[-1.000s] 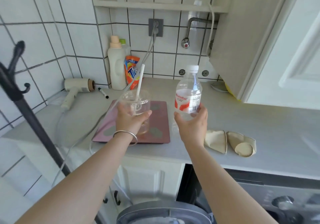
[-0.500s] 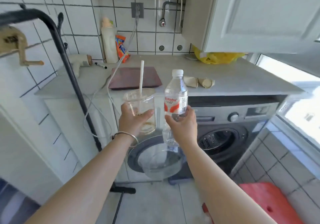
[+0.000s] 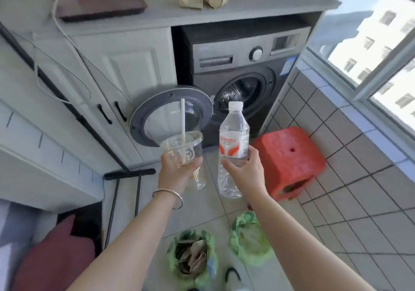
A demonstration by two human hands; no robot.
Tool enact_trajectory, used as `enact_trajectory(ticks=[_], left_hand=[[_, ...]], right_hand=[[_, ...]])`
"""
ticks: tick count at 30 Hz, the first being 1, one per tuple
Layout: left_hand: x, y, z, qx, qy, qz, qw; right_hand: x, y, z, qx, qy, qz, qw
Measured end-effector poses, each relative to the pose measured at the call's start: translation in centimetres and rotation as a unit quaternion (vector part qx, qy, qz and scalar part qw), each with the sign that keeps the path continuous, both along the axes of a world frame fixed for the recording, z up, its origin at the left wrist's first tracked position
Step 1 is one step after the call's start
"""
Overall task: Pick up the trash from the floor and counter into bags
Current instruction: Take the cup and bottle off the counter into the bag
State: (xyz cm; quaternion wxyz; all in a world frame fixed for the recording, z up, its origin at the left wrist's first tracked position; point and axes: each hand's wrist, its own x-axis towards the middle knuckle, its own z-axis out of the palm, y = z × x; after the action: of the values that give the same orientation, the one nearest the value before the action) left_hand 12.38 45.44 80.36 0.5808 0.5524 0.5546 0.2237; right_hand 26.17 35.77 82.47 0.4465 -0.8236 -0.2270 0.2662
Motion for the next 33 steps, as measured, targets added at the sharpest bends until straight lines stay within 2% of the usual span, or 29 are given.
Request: enact_trajectory(ticks=[4, 11, 15, 19, 24, 30, 33], left_hand=[[3.3, -6.1, -6.0, -0.052, 0.032, -0.054, 0.997], [9.6, -16.1, -21.1, -0.13, 0.054, -0.124, 0.982], [12.1, -19.3, -29.6, -0.12, 0.081, -0.143, 0.979], [14.3, -21.0, -38.3, -0.133, 0.085, -0.168, 0.973], [16.5, -21.9, -49.6, -0.11, 0.151, -0.172, 0.967], [18.2, -22.0, -61.8, -0.099, 0.165, -0.208, 0.959], [18.9, -22.3, -66.2, -0.122, 0.199, -0.22, 0.947]], right_hand=[[2.2, -6.4, -7.6, -0.047, 0.065, -0.04, 0.996], [6.8, -18.3, -21.7, -0.117, 0.185, -0.12, 0.968], [9.3, -22.9, -29.4, -0.152, 0.219, -0.156, 0.951], [11.0, -24.6, -37.3, -0.175, 0.204, -0.183, 0.946], [11.6, -23.7, -48.3, -0.191, 0.188, -0.17, 0.948], [12.8, -22.4, -59.6, -0.21, 0.212, -0.166, 0.94], [13.0, -21.7, -63.8, -0.235, 0.265, -0.171, 0.919]])
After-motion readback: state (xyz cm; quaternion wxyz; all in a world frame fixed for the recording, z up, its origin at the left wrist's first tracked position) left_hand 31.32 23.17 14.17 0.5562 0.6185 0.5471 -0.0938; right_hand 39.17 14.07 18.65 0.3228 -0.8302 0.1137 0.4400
